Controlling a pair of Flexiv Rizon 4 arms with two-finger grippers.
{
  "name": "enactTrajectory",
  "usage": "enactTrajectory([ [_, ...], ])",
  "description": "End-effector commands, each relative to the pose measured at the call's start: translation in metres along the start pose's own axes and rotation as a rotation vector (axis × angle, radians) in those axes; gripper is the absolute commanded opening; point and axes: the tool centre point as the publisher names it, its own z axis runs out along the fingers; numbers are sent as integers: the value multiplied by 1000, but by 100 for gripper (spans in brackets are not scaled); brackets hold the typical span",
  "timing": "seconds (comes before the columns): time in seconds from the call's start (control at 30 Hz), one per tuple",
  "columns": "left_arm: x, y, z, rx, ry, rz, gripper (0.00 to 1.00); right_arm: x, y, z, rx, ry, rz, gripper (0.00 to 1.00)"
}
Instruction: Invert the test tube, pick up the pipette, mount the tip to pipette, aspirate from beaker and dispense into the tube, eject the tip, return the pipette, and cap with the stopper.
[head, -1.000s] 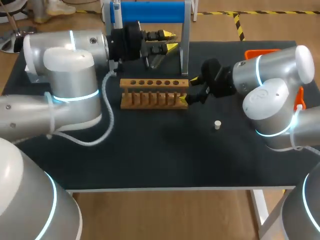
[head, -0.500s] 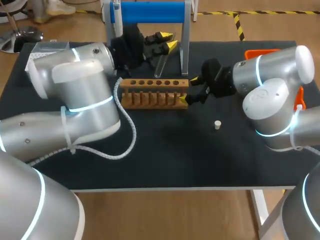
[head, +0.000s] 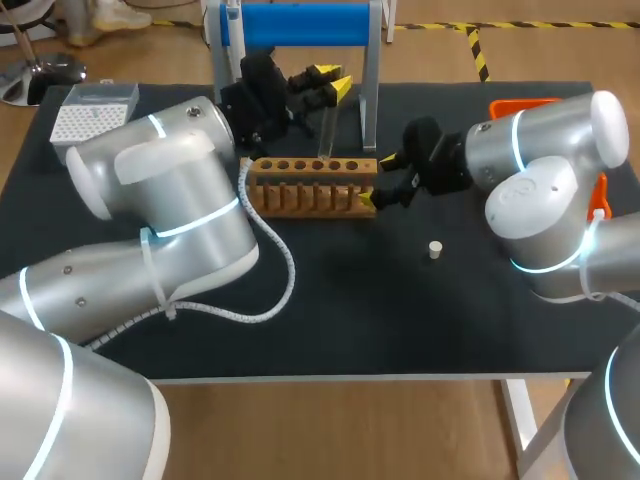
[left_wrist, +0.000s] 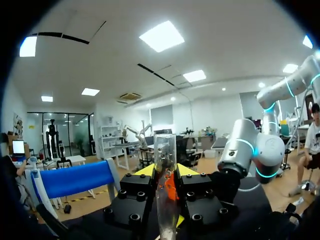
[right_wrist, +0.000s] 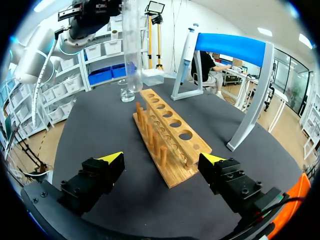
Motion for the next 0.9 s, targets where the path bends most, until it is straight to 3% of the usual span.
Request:
enactTrajectory([
  [0.03, -5, 5, -1, 17, 113, -9, 0, 0, 0, -1, 0, 1, 0, 100],
  [0.17, -6, 1, 3, 18, 217, -18, 0, 0, 0, -1, 0, 1, 0, 100],
  [0.33, -11, -3, 0, -3, 233, 6, 0, 0, 0, -1, 0, 1, 0, 100],
  [0.4, -10, -6, -2, 16, 275, 14, 0, 0, 0, -1, 0, 1, 0, 100],
  [0.63, -6, 2, -1, 66, 332, -43, 0, 0, 0, -1, 0, 1, 0, 100],
  [0.9, -7, 11, 0, 53, 314, -7, 0, 0, 0, -1, 0, 1, 0, 100],
])
